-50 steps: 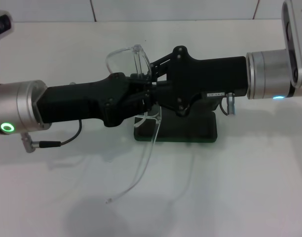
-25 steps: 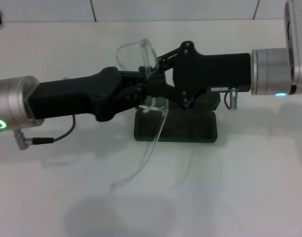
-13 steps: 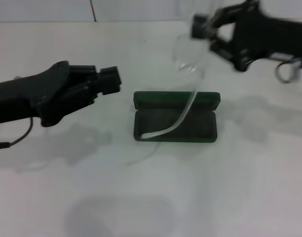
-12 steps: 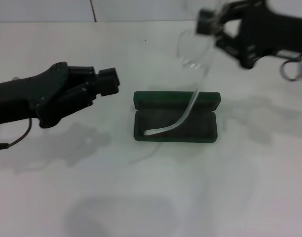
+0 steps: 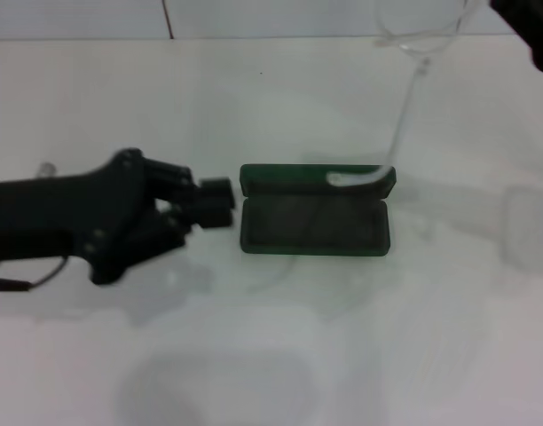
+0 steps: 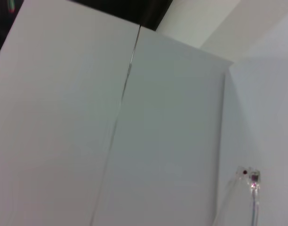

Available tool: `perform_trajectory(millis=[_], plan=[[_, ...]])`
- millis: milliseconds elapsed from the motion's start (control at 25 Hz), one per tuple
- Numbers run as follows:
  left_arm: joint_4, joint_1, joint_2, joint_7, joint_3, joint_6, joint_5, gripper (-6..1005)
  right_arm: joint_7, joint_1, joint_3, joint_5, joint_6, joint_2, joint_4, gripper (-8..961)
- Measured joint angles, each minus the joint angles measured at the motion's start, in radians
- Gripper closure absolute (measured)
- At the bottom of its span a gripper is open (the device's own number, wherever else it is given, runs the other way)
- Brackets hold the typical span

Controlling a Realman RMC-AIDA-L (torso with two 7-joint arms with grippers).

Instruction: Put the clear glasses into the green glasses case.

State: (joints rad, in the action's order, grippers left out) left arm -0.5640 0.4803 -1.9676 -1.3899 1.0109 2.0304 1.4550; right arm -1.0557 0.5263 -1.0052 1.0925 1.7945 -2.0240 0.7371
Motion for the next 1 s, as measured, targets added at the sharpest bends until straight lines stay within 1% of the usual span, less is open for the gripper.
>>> perform_trajectory(millis=[120, 200, 360, 440, 520, 720, 880, 1000], plan=[[0.000, 0.034, -0.038, 0.032, 0.006, 0.000, 0.059, 893, 0.012, 0.053, -0.016, -0.019, 0.002, -0.003, -0.068, 829], [0.000, 0.050, -0.056, 0.044, 0.017, 0.000, 0.075, 894, 0.034, 0.090, -0.020, -0.034, 0.002, -0.003, -0.124, 829], [0.003, 0.070, -0.093, 0.086, 0.048, 0.000, 0.073, 894, 0.114, 0.162, -0.021, -0.058, -0.006, -0.003, -0.256, 828], [0.001, 0.071, -0.110, 0.117, 0.055, 0.000, 0.055, 894, 0.140, 0.183, -0.030, -0.059, -0.011, -0.002, -0.299, 828], [0.003, 0.070, -0.117, 0.144, 0.068, 0.000, 0.022, 894, 0.160, 0.196, -0.057, -0.059, -0.028, -0.003, -0.325, 828], [0.005, 0.069, -0.117, 0.187, 0.124, 0.001, -0.067, 894, 0.182, 0.199, -0.122, -0.063, -0.070, -0.004, -0.336, 828], [0.003, 0.065, -0.117, 0.211, 0.150, 0.001, -0.120, 894, 0.187, 0.200, -0.141, -0.071, -0.079, -0.004, -0.346, 827], [0.007, 0.062, -0.118, 0.225, 0.153, 0.001, -0.141, 895, 0.192, 0.199, -0.152, -0.072, -0.086, -0.004, -0.347, 827]])
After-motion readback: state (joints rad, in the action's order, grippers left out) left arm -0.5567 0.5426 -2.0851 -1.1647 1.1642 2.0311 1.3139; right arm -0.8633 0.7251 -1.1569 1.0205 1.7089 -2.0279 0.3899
